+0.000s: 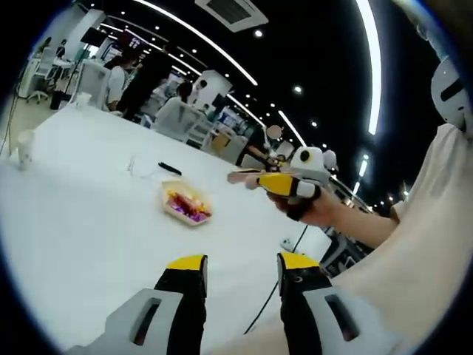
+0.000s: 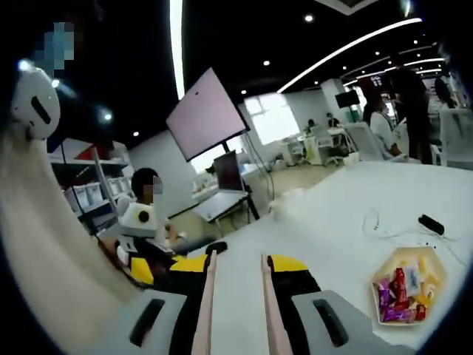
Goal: Place the target food into the container with the food tongs after gripping and lifting it, then release it inside without dropping or visibly crushing the food.
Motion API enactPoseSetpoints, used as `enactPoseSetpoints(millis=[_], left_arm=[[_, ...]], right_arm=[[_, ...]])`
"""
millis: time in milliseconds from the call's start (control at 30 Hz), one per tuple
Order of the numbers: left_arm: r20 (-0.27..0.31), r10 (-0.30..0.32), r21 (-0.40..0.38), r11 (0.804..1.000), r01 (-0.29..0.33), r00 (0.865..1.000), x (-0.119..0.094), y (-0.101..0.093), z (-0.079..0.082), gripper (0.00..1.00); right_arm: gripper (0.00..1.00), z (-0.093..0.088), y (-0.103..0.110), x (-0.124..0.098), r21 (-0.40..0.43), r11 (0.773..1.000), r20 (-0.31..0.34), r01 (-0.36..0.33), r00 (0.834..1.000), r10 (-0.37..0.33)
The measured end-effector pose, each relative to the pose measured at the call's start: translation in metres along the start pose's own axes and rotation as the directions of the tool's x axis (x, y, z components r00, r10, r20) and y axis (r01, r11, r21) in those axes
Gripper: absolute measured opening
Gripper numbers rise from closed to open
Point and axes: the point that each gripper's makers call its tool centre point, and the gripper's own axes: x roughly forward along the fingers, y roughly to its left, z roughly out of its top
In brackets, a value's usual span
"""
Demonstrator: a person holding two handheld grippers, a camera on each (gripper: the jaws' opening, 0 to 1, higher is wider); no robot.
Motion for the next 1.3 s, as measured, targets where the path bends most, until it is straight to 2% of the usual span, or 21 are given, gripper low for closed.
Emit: enactPoseSetpoints(millis=[267,500,833,1067,1300], left_arm=[[0.006,-0.031,0.032,0.999,0.031,0.999,0.004,-0.007,0.012,0.31],[0.027,-0.071,0.039,0.997,0.07,0.997,0.006,-0.014,0.022,0.27],[0.027,-0.1,0.037,0.994,0.099,0.995,0.01,-0.022,0.027,0.25],[0.02,-0.118,0.045,0.992,0.117,0.993,0.015,-0.025,0.029,0.24],[0.015,-0.132,0.049,0.99,0.131,0.991,0.018,-0.029,0.03,0.23]], right_arm=[[0.3,-0.01,0.012,0.0,0.024,0.998,-0.01,-0.055,0.998,0.055],[0.3,-0.014,0.019,0.001,0.023,0.998,-0.018,-0.065,0.998,0.066],[0.3,-0.014,0.023,-0.003,0.032,0.997,-0.011,-0.075,0.997,0.076],[0.3,-0.017,0.027,-0.004,0.027,0.995,-0.039,-0.094,0.995,0.095],[0.3,-0.011,0.033,0.0,0.021,0.994,-0.025,-0.111,0.993,0.112]])
